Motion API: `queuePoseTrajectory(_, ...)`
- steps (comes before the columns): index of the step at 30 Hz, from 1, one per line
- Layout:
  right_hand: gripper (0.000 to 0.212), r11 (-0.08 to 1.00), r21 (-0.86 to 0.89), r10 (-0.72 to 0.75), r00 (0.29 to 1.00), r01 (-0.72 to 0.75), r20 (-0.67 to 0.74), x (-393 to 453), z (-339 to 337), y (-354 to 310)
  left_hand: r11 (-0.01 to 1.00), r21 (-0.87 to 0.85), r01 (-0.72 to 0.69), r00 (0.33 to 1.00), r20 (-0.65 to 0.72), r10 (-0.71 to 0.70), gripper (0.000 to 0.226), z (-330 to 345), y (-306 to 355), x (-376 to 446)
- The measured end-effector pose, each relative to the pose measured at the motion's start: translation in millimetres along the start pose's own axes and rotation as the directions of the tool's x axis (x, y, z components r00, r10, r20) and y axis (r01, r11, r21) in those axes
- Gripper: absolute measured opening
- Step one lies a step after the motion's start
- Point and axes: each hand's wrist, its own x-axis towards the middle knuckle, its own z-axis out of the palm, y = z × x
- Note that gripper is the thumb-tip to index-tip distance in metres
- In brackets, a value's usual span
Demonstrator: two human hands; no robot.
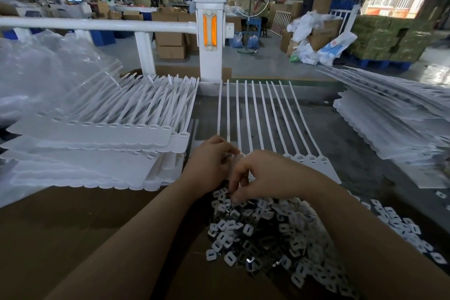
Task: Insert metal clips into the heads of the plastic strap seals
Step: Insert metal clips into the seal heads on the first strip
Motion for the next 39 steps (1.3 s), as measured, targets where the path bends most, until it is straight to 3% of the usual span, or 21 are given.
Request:
queuePoseTrajectory(2, 0.022, 0.999, -0.052, 0.007, 0.999, -0.005, 0.036, -0.1, 2.4, 0.2, 1.000, -0.003, -0.003, 1.000, -0.004, 0.003, 0.022, -0.7, 0.3, 0.0)
queuePoseTrajectory(8, 0.023, 0.990, -0.140, 0.015, 0.997, -0.026, -0.074, 4.4, 10.5, -0.5, 1.000, -0.019, -0.019, 1.000, -0.004, 0.019, 0.019, 0.5, -0.2, 0.2)
queuePoseTrajectory(12, 0.012, 0.987, -0.163, -0.014, 0.993, -0.005, -0.119, 5.4, 13.7, 0.1, 0.999, -0.011, -0.031, 1.000, -0.003, 0.031, 0.019, 1.0, -0.8, 0.3)
queuePoseTrajectory(27, 0.006, 0.997, 0.078, 0.023, 0.991, -0.013, -0.133, -8.6, -5.3, 11.0, 0.985, -0.161, 0.062, 0.998, 0.001, -0.062, 0.035, -1.6, 3.7, -2.2)
queuePoseTrajectory(30, 0.007, 1.000, 0.020, 0.004, 0.997, -0.003, -0.077, -8.6, -2.5, 7.9, 0.985, -0.162, 0.051, 0.999, -0.006, -0.053, 0.031, -1.7, 3.7, -2.8)
queuePoseTrajectory(35, 0.015, 0.981, -0.187, -0.070, 0.992, 0.050, -0.103, -1.4, 9.7, -4.3, 0.988, -0.156, 0.002, 1.000, -0.015, -0.005, 0.023, -1.3, 3.4, -3.3)
queuePoseTrajectory(39, 0.022, 0.966, -0.255, -0.063, 0.994, 0.039, -0.085, -1.6, 11.2, -7.7, 0.989, -0.147, 0.008, 0.999, -0.045, -0.015, 0.035, -1.3, 2.3, -3.9)
